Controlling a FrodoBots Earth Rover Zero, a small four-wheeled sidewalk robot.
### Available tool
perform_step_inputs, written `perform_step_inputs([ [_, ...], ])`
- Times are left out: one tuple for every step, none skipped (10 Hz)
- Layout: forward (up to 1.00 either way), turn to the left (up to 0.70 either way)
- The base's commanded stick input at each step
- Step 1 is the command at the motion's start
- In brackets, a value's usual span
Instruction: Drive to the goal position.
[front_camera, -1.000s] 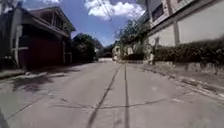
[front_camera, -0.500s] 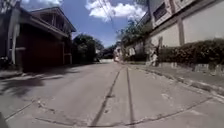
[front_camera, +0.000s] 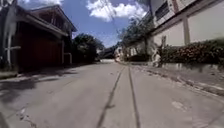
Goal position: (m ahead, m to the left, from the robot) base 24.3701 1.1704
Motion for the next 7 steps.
perform_step_inputs([
  [0.70, 0.00],
  [0.70, 0.00],
  [0.70, 0.00],
  [0.70, -0.07],
  [0.70, -0.32],
  [0.70, -0.35],
  [0.70, -0.35],
])
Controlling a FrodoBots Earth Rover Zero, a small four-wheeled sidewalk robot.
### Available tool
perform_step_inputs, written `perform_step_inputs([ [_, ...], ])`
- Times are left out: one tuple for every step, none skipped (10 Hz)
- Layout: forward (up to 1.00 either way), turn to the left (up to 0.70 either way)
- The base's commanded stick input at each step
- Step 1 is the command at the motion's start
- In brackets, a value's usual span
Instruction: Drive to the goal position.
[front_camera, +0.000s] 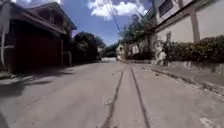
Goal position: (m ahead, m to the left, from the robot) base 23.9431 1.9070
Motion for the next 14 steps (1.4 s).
perform_step_inputs([
  [0.70, -0.35],
  [0.70, -0.35],
  [0.70, -0.35],
  [0.70, -0.31],
  [0.70, -0.09],
  [0.70, 0.00],
  [0.70, 0.00],
  [0.70, 0.00],
  [0.70, 0.00],
  [0.70, 0.00],
  [0.70, 0.00],
  [0.70, 0.00],
  [0.70, 0.00],
  [0.70, 0.00],
])
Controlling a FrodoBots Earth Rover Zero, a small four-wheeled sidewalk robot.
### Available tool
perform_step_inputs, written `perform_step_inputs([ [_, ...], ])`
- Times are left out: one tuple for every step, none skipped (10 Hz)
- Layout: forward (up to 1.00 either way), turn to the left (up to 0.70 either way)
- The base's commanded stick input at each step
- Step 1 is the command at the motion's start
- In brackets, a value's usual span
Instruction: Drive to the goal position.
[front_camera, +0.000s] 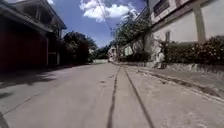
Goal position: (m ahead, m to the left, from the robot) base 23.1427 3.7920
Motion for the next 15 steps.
perform_step_inputs([
  [0.70, 0.00],
  [0.70, 0.00],
  [0.70, 0.00],
  [0.70, 0.00],
  [0.70, 0.00],
  [0.70, 0.00],
  [0.70, 0.00],
  [0.70, 0.00],
  [0.70, 0.00],
  [0.70, 0.00],
  [0.70, 0.00],
  [0.70, 0.00],
  [0.70, 0.00],
  [0.70, 0.00],
  [0.70, 0.00],
])
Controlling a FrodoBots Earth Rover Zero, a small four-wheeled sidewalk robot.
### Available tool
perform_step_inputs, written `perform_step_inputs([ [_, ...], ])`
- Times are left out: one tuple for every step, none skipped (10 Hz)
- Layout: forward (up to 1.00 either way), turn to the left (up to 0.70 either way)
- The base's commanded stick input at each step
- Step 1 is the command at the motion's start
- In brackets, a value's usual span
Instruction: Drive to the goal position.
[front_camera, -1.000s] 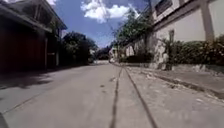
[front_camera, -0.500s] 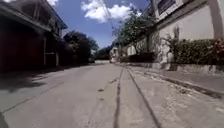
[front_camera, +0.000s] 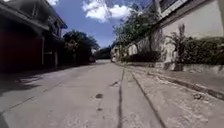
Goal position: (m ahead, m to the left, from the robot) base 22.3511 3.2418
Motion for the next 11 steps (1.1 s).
perform_step_inputs([
  [0.70, 0.00],
  [0.70, 0.00],
  [0.70, 0.00],
  [0.70, 0.00],
  [0.70, 0.00],
  [0.70, 0.00],
  [0.70, 0.00],
  [0.70, 0.00],
  [0.70, 0.00],
  [0.70, 0.00],
  [0.70, 0.00],
])
